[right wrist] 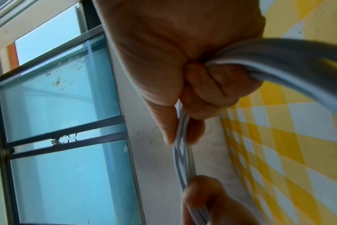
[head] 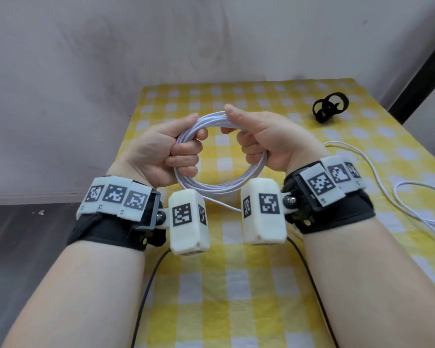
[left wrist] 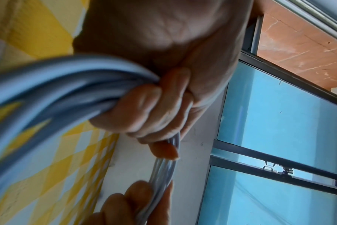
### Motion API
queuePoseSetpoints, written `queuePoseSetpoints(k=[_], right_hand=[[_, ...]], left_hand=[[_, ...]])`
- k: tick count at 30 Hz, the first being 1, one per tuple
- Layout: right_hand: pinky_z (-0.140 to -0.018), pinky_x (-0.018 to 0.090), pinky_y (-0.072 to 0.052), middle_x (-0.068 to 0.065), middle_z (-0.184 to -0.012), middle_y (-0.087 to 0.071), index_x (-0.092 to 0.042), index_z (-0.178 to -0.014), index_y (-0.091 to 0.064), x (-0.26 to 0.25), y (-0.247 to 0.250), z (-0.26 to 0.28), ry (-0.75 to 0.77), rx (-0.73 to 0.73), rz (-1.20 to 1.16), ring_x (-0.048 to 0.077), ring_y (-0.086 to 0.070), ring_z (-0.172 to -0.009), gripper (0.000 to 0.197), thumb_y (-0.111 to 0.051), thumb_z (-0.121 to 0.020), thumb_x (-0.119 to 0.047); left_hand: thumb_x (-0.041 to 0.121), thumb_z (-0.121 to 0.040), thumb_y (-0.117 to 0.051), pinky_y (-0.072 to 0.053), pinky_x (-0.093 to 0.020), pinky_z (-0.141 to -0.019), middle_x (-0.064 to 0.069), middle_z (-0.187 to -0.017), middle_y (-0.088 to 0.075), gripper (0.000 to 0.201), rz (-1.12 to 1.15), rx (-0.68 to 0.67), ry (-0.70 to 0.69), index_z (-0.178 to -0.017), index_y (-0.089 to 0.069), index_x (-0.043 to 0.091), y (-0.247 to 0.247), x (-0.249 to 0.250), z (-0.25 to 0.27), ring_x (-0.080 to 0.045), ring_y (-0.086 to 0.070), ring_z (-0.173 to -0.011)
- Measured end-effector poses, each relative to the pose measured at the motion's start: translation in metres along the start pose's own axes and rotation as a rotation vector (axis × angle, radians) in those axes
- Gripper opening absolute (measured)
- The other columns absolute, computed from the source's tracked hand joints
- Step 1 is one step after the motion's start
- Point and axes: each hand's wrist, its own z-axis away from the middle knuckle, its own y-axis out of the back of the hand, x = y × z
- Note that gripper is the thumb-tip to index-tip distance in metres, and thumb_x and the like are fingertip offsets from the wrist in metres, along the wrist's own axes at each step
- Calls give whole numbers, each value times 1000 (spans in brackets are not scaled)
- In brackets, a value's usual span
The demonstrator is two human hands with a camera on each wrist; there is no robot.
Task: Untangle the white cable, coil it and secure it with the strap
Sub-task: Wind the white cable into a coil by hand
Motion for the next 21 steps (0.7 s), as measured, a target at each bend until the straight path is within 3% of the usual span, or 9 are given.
queuePoseSetpoints(k=[3,7,12,14,17,19,21], right_hand=[[-39,20,-15,-8,-46,-22,-17,-61,-44,0,-1,-2,36,51,-27,7,-16,-37,44,-50,-94,-44],[-37,18,-15,-7,-48,-20,-19,-56,-39,0,-1,-5,54,110,-138,7,-15,-36,46,-51,-94,-44],[-36,17,-15,-8,-47,-22,-19,-57,-42,2,0,-7,45,147,-208,7,-15,-36,45,-53,-93,-44],[-35,16,-16,-9,-45,-23,-19,-58,-42,3,0,-9,33,170,-240,6,-16,-34,45,-53,-93,-44],[-33,14,-16,-9,-43,-23,-18,-58,-42,4,3,-10,39,223,-304,6,-16,-32,45,-52,-93,-44],[-32,14,-17,-9,-42,-24,-18,-58,-42,3,6,-10,44,243,-345,5,-17,-31,45,-52,-93,-44],[-33,14,-17,-8,-44,-24,-18,-59,-42,3,6,-9,49,235,-336,6,-17,-32,44,-53,-93,-44]], left_hand=[[38,-95,-34,-24,-15,-35,11,-37,-28,36,82,-27,-50,-76,-52,13,-1,0,-1,-1,-25,-26],[36,-93,-35,-27,-13,-38,11,-42,-33,33,172,-66,-107,-79,-51,12,-4,-2,-4,-2,-31,-28],[60,-79,-41,-40,-23,-54,8,-52,-41,63,193,-155,-164,-101,-60,4,4,-6,-4,-6,-40,-39],[59,-75,-54,-48,-27,-64,6,-60,-48,67,194,-229,-172,-114,-56,4,9,-9,-4,-7,-48,-47],[36,-73,-75,-54,-36,-83,3,-70,-58,59,194,-272,-171,-118,-53,5,15,-14,-6,-11,-60,-62],[30,-76,-72,-54,-39,-87,2,-68,-59,44,165,-235,-176,-110,-57,6,13,-15,-7,-13,-62,-63],[31,-83,-58,-56,-36,-79,6,-55,-51,24,127,-175,-182,-96,-57,11,7,-15,-5,-10,-56,-52]])
